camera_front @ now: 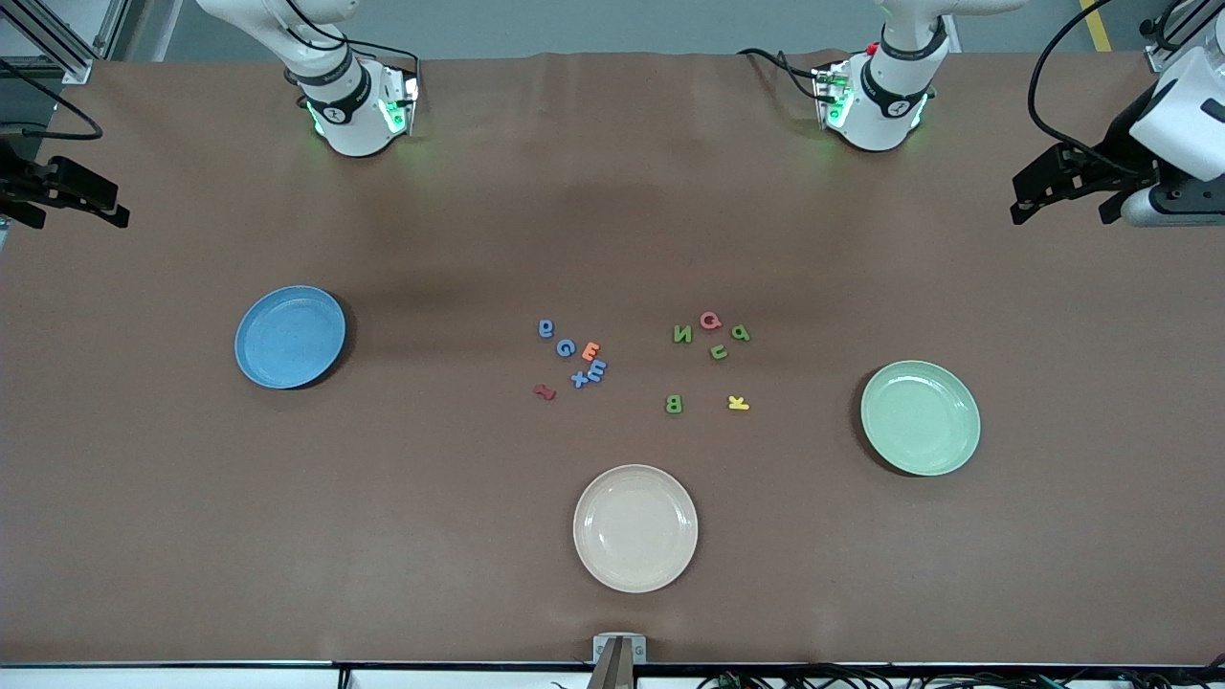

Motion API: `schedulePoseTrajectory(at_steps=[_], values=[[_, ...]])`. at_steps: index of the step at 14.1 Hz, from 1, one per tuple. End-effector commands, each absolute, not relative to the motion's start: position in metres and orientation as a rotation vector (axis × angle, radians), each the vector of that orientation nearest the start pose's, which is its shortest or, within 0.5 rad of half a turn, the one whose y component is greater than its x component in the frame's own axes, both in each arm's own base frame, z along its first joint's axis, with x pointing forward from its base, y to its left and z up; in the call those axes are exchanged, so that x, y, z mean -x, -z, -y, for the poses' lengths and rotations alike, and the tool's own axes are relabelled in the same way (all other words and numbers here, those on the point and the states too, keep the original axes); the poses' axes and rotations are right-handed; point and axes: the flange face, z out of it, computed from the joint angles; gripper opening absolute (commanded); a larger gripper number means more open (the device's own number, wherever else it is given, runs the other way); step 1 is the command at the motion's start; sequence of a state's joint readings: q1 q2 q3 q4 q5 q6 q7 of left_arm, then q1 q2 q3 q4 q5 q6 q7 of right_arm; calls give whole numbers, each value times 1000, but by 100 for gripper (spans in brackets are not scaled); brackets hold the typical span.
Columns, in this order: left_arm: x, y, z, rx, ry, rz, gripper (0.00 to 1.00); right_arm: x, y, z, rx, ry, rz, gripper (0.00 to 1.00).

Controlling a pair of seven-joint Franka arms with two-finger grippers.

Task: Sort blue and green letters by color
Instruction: 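Move the left gripper to the green letters while the right gripper approaches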

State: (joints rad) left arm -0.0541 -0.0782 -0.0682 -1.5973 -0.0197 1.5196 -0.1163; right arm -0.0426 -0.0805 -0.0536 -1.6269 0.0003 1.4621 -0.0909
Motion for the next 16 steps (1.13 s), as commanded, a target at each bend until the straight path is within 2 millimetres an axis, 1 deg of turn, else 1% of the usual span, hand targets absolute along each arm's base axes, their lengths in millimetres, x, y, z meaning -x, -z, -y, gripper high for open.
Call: schedulePoseTrajectory(at_steps=[1, 3, 4, 6, 7, 8, 10, 11, 12, 13, 14, 16], values=[[-524, -656, 67, 3165, 17, -2, 100, -511, -636, 52, 3119, -115, -6, 100], [-525, -657, 65, 3166, 20, 2, 100, -511, -635, 53, 3119, -117, -8, 100], [-529, -653, 67, 3168, 10, -3, 100, -511, -636, 52, 3119, -115, -6, 100], [-538, -638, 74, 3171, -33, -31, 100, -511, -635, 52, 3119, -117, -8, 100], [-542, -626, 81, 3172, -65, -28, 100, -511, -635, 53, 3119, -117, -10, 100], [-546, -614, 93, 3171, -78, -49, 100, -511, -635, 53, 3119, -117, -10, 100], [-550, -576, 117, 3174, -60, -28, 100, -510, -638, 53, 3120, -125, -20, 100], [-549, -560, 133, 3175, -50, 11, 100, -510, -640, 54, 3122, -118, -32, 100], [-546, -543, 147, 3174, -50, 62, 100, -511, -645, 60, 3117, -103, -60, 100], [-543, -522, 165, 3176, -34, 100, 100, -511, -644, 67, 3111, -130, -81, 100], [-538, -502, 179, 3179, -15, 133, 100, -515, -636, 68, 3108, -161, -88, 100], [-528, -457, 200, 3176, -21, 205, 100, -528, -615, 71, 3104, -208, -75, 100]])
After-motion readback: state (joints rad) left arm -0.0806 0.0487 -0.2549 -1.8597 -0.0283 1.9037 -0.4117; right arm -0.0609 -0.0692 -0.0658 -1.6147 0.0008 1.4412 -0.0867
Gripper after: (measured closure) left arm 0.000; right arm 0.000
